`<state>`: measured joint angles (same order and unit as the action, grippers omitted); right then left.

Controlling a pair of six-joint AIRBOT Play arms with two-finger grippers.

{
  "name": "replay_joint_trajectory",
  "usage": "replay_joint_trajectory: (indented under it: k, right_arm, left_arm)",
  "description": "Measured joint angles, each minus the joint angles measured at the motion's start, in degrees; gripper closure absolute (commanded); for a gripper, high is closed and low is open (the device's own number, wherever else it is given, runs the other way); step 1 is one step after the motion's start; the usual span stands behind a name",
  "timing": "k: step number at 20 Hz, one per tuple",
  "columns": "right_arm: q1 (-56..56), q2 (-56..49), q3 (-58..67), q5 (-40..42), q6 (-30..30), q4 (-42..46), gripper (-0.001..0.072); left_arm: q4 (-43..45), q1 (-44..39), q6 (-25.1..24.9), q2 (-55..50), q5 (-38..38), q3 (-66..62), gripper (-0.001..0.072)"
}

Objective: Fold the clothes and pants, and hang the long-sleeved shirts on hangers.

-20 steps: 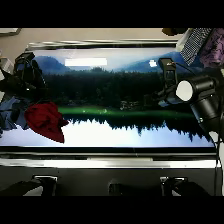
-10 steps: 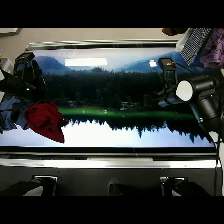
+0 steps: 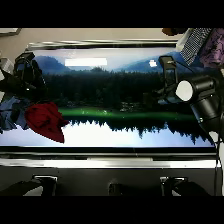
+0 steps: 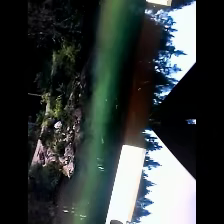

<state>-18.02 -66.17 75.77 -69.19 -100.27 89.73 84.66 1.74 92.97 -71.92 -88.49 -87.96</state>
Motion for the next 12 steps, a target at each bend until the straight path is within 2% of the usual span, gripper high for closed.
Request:
replay_joint_trajectory:
  k: [1,3,7,12]
  right_arm:
    - [0.0,0.0,0.0,0.5,0.0,0.0,0.0682]
    - [0.0,0.0,0.0,1.1,0.0,0.0,0.0681]
    - [0.0,0.0,0.0,1.4,0.0,-0.1,0.068]
    - [0.0,0.0,0.0,0.5,0.0,-0.5,0.0679]
  left_arm:
    - [0.0,0.0,0.0,0.0,0.0,0.0,0.0642]
    - [0.0,0.0,0.0,0.0,-0.2,0.0,-0.0013]
    - [5.2,1.0,3.9,-0.8,0.2,1.5,-0.0013]
    - [9.8,9.0,6.7,-2.7,10.3,12.0,-0.0013]
